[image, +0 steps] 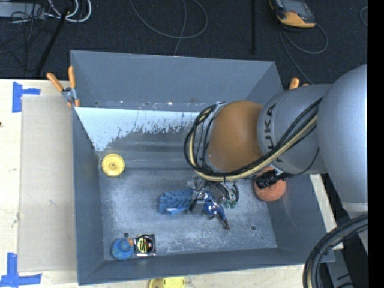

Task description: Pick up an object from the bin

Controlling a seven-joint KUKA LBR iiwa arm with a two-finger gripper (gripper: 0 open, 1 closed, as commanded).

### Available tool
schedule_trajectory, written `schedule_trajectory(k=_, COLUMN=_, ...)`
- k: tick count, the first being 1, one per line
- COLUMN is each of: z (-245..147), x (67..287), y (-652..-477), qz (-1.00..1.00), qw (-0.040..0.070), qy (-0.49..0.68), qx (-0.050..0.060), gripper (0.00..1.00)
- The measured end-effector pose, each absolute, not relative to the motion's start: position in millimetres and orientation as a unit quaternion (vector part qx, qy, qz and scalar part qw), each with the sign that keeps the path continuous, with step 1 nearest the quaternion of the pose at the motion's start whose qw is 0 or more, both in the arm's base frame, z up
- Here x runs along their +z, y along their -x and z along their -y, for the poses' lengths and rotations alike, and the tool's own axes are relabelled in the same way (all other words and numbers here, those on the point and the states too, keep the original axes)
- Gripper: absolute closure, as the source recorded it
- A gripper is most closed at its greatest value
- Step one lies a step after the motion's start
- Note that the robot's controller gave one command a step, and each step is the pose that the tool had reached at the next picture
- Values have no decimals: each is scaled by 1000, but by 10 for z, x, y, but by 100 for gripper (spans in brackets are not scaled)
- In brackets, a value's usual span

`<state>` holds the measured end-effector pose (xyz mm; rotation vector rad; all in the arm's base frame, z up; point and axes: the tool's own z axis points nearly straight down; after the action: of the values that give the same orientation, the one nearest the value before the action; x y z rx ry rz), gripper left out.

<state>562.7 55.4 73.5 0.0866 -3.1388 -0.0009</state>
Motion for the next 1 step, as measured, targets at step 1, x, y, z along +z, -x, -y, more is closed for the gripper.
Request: schedule_trajectory(k=1, z=-258, x=692, y=-5449, qz=989, qw=1, qy=-145, qx=-1, gripper=100)
